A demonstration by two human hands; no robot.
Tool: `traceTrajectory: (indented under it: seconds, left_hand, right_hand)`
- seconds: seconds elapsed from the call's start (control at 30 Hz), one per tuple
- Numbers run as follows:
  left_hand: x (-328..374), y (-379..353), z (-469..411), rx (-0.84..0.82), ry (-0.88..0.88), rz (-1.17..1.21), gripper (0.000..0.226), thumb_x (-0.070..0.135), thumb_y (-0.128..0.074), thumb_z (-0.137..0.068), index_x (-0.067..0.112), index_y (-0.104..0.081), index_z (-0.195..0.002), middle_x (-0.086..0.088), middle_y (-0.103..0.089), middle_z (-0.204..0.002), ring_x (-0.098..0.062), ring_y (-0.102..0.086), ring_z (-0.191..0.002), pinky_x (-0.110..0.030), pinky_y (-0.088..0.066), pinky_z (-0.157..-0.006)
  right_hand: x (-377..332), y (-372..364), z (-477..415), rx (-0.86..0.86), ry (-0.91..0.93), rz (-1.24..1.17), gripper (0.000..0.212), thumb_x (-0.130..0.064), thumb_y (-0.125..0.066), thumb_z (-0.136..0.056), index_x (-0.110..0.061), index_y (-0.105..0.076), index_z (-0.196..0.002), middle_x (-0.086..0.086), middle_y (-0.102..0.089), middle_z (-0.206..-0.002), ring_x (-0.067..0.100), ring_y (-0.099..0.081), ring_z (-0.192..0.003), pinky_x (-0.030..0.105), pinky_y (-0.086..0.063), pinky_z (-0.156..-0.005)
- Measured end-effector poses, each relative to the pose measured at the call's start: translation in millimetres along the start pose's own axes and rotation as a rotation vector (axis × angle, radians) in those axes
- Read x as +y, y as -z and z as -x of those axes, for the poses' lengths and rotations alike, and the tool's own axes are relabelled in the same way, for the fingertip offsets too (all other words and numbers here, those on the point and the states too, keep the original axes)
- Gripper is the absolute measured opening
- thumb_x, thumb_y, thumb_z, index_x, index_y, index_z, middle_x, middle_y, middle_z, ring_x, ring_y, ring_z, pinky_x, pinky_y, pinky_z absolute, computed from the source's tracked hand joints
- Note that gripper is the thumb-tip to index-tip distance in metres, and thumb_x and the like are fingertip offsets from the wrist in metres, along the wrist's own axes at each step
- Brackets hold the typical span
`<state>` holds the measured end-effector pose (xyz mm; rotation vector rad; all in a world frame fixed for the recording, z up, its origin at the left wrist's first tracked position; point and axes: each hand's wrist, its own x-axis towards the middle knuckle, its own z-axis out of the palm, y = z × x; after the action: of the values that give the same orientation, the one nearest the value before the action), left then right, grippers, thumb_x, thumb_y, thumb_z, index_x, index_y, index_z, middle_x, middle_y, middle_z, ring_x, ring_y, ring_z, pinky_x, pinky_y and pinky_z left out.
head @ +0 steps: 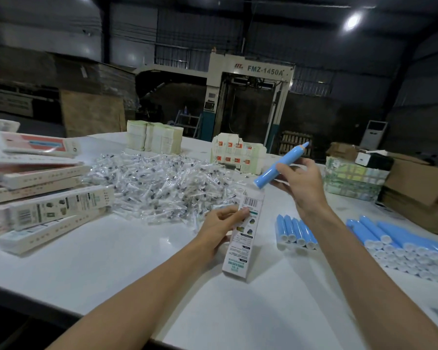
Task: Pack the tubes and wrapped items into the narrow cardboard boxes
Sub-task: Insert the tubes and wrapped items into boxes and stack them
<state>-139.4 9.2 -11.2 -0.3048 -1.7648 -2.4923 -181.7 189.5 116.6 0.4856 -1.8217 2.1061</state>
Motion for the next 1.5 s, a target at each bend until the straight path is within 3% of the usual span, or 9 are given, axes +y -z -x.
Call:
traceTrajectory:
  seconds: [0.23,0.5,0.67,0.83,0.97,1.1,1.2,1.4,1.5]
  left_hand:
    - [1.5,-0.6,0.4,-0.023,-0.05,-0.086,0.043,0.047,-0.089,-0.082,0.016,-0.081,-0.111,-0.01,-0.082,-0.113,-0.019,-0.078,-0.092,-0.031,-0.062,-0.071]
    - [0.1,-7.2,1.5,-0.021,-0.087,-0.192,0.034,0.046,-0.076,-0.098,0.021,-0.078,-0.121,-0.003,-0.081,-0.117,-0.021,-0.077,-0.105,-0.035,-0.062,-0.084]
    - [-3.1,-8.3,-1.4,-0.014,-0.095,-0.124,0.032,0.039,-0.065,-0.107,0.013,-0.07,-0.125,-0.018,-0.078,-0.117,-0.046,-0.075,-0.109,-0.061,-0.06,-0.099]
    - [14.9,7.4,-3.3,0.117,-0.199,-0.141,0.039,0.051,-0.056,-0.109,0.016,-0.065,-0.123,-0.015,-0.08,-0.099,-0.033,-0.08,-0.084,-0.033,-0.064,-0.064]
    - [26.7,28.4,-9.0,0.291,-0.257,-0.063,0.04,0.049,-0.054,-0.111,0.011,-0.063,-0.119,-0.02,-0.079,-0.096,-0.034,-0.081,-0.082,-0.034,-0.064,-0.058]
    - [32.2,53.5,-13.9,0.461,-0.306,-0.05,0.042,0.05,-0.052,-0.111,0.01,-0.063,-0.118,-0.017,-0.079,-0.091,-0.033,-0.08,-0.076,-0.037,-0.063,-0.058]
    - [33.1,67.5,-14.5,0.533,-0.296,0.033,0.04,0.047,-0.053,-0.112,0.009,-0.063,-0.118,-0.013,-0.079,-0.086,-0.034,-0.08,-0.077,-0.037,-0.062,-0.054]
    - [31.1,70.4,-17.2,0.567,-0.268,0.09,0.038,0.045,-0.054,-0.112,0.009,-0.064,-0.118,-0.013,-0.08,-0.085,-0.033,-0.08,-0.077,-0.034,-0.061,-0.051]
    - [27.4,66.2,-18.4,0.495,-0.256,0.035,0.04,0.047,-0.055,-0.111,0.009,-0.064,-0.121,-0.018,-0.08,-0.091,-0.038,-0.079,-0.08,-0.041,-0.065,-0.061]
  right_hand:
    - [17.6,10.9,-3.9,-0.097,-0.02,0.387,0.073,-0.01,-0.073,-0.094,-0.04,-0.029,-0.144,0.014,-0.074,-0.098,0.02,-0.075,-0.089,0.035,-0.062,-0.079]
    - [24.6,10.9,1.2,-0.331,-0.05,0.556,0.02,-0.019,-0.067,-0.092,-0.029,-0.063,-0.109,0.003,-0.076,-0.094,0.015,-0.064,-0.086,0.032,-0.049,-0.072]
    - [42.5,4.2,13.9,-0.351,0.096,0.435,0.006,-0.031,-0.065,-0.103,-0.027,-0.065,-0.106,-0.004,-0.072,-0.1,0.007,-0.064,-0.085,0.021,-0.052,-0.07]
    - [67.3,1.2,17.9,-0.062,0.126,0.342,0.012,-0.015,-0.057,-0.104,-0.023,-0.064,-0.109,0.003,-0.07,-0.099,0.017,-0.067,-0.086,0.028,-0.051,-0.075]
    - [114.3,-9.8,35.3,-0.215,0.161,0.602,0.025,-0.005,-0.059,-0.102,-0.027,-0.063,-0.112,-0.006,-0.067,-0.102,0.015,-0.065,-0.095,0.012,-0.046,-0.074]
    - [152.7,-22.5,48.3,-0.431,0.184,0.85,0.044,-0.003,-0.052,-0.1,-0.026,-0.057,-0.137,-0.005,-0.059,-0.135,0.013,-0.053,-0.125,0.032,-0.047,-0.101]
    - [165.6,-32.0,49.3,-0.547,0.264,1.045,0.053,-0.001,-0.044,-0.1,-0.023,-0.05,-0.148,-0.002,-0.053,-0.145,0.018,-0.046,-0.133,0.033,-0.043,-0.103]
    - [161.2,-39.4,44.4,-0.705,0.657,1.439,0.018,-0.019,-0.05,-0.106,-0.022,-0.065,-0.116,-0.004,-0.064,-0.12,0.023,-0.053,-0.116,0.035,-0.045,-0.086]
    - [151.1,-28.8,46.0,-0.691,0.793,1.417,0.01,-0.013,-0.061,-0.1,-0.018,-0.066,-0.108,0.001,-0.067,-0.111,0.026,-0.059,-0.107,0.037,-0.046,-0.082]
